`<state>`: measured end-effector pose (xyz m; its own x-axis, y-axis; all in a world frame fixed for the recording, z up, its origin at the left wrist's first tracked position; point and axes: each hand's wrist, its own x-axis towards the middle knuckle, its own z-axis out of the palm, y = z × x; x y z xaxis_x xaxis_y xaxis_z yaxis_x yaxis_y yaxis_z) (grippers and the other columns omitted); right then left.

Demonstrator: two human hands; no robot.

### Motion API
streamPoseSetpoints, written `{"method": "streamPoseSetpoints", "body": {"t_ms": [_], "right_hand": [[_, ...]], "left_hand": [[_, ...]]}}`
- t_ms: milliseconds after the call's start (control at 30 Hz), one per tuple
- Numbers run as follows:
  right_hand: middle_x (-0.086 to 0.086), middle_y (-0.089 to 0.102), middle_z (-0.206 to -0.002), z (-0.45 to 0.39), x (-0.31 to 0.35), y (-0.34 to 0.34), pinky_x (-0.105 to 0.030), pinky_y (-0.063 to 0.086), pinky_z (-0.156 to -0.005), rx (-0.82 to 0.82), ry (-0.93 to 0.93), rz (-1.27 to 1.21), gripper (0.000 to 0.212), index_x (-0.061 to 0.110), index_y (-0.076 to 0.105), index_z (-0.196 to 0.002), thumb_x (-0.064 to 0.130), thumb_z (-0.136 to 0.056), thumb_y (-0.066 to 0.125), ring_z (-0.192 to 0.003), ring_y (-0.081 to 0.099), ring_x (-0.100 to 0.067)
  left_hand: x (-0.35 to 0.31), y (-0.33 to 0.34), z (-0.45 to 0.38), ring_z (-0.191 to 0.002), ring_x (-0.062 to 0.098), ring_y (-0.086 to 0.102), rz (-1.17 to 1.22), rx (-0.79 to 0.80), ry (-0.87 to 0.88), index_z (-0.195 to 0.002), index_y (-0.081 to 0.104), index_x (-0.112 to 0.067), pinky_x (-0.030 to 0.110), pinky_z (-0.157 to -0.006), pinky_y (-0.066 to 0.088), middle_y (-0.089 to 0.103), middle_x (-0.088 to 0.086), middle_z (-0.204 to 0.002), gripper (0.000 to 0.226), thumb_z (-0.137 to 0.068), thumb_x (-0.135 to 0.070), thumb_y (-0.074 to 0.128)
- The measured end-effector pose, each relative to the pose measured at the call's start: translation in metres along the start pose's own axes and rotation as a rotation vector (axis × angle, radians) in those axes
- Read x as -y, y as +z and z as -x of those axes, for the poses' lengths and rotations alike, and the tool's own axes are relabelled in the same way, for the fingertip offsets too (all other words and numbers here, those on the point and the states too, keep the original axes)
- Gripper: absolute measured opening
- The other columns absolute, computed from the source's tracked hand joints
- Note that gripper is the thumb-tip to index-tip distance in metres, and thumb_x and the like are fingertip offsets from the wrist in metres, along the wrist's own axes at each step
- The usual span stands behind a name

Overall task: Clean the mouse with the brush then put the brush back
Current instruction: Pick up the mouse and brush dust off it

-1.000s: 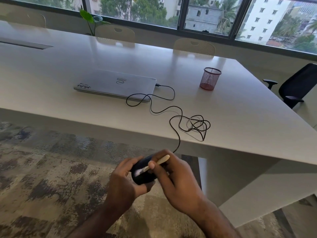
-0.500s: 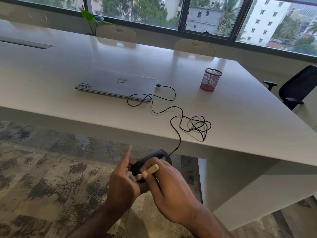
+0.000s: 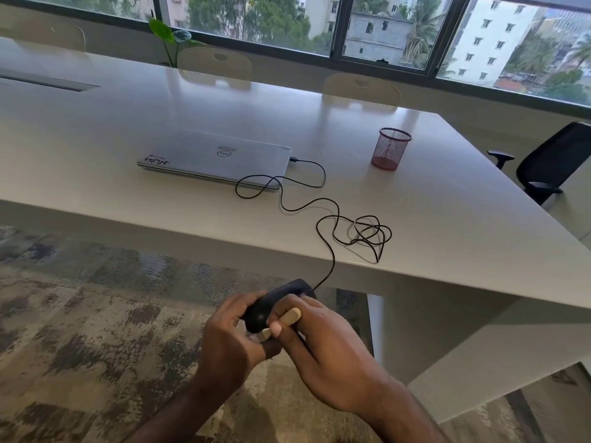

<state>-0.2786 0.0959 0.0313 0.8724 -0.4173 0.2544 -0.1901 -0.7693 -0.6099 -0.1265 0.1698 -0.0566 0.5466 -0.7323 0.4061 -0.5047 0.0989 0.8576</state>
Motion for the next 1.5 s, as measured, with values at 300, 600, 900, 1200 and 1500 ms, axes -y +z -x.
{"method": "streamPoseSetpoints", "body": {"t_ms": [300, 600, 900, 1200, 1500], "right_hand": [[0.011, 0.063, -0.091, 0.004, -0.017, -0.025, -0.042, 0.051, -0.078, 0.005, 0.026, -0.054, 0.015, 0.028, 0.057, -0.098, 0.035, -0.105, 0.046, -0.090, 0.060, -0.014], [0.008, 0.067, -0.089, 0.010, -0.036, -0.050, -0.046, 0.052, -0.078, -0.049, 0.102, 0.043, 0.013, 0.027, 0.060, -0.098, 0.032, -0.104, 0.049, -0.086, 0.063, -0.016], [0.005, 0.066, -0.088, 0.002, -0.020, -0.029, -0.037, 0.053, -0.072, -0.248, 0.052, -0.339, 0.012, 0.024, 0.064, -0.101, 0.028, -0.101, 0.052, -0.081, 0.062, -0.017], [0.009, 0.066, -0.083, -0.007, -0.041, -0.024, -0.040, 0.053, -0.069, -0.421, 0.185, -0.021, 0.009, 0.027, 0.059, -0.096, 0.027, -0.103, 0.053, -0.079, 0.063, -0.011], [0.009, 0.070, -0.092, 0.010, -0.043, -0.016, -0.030, 0.054, -0.066, -0.700, 0.094, -0.202, 0.012, 0.037, 0.064, -0.104, 0.036, -0.100, 0.052, -0.080, 0.067, -0.015]], "left_hand": [[0.003, 0.000, 0.001, -0.092, 0.006, 0.063, -0.032, 0.013, -0.035, -0.107, 0.074, -0.020, 0.011, -0.072, 0.048, 0.069, -0.008, -0.098, 0.060, -0.051, -0.038, 0.083], [0.012, -0.002, 0.000, -0.098, -0.003, 0.062, -0.010, -0.024, -0.052, -0.106, 0.067, -0.041, 0.004, -0.074, 0.048, 0.067, -0.016, -0.103, 0.061, -0.048, -0.047, 0.084], [0.013, 0.003, -0.001, -0.097, 0.001, 0.064, 0.004, -0.046, -0.006, -0.107, 0.065, -0.046, 0.004, -0.076, 0.048, 0.067, -0.026, -0.104, 0.061, -0.049, -0.047, 0.085], [0.010, -0.001, -0.003, -0.098, 0.002, 0.063, -0.010, -0.022, 0.023, -0.109, 0.064, -0.047, 0.005, -0.075, 0.047, 0.064, -0.026, -0.108, 0.062, -0.051, -0.046, 0.085], [0.002, -0.002, -0.010, -0.091, 0.002, 0.067, 0.022, -0.091, -0.029, -0.100, 0.068, -0.052, 0.008, -0.068, 0.051, 0.069, -0.027, -0.103, 0.053, -0.050, -0.053, 0.085]]}}
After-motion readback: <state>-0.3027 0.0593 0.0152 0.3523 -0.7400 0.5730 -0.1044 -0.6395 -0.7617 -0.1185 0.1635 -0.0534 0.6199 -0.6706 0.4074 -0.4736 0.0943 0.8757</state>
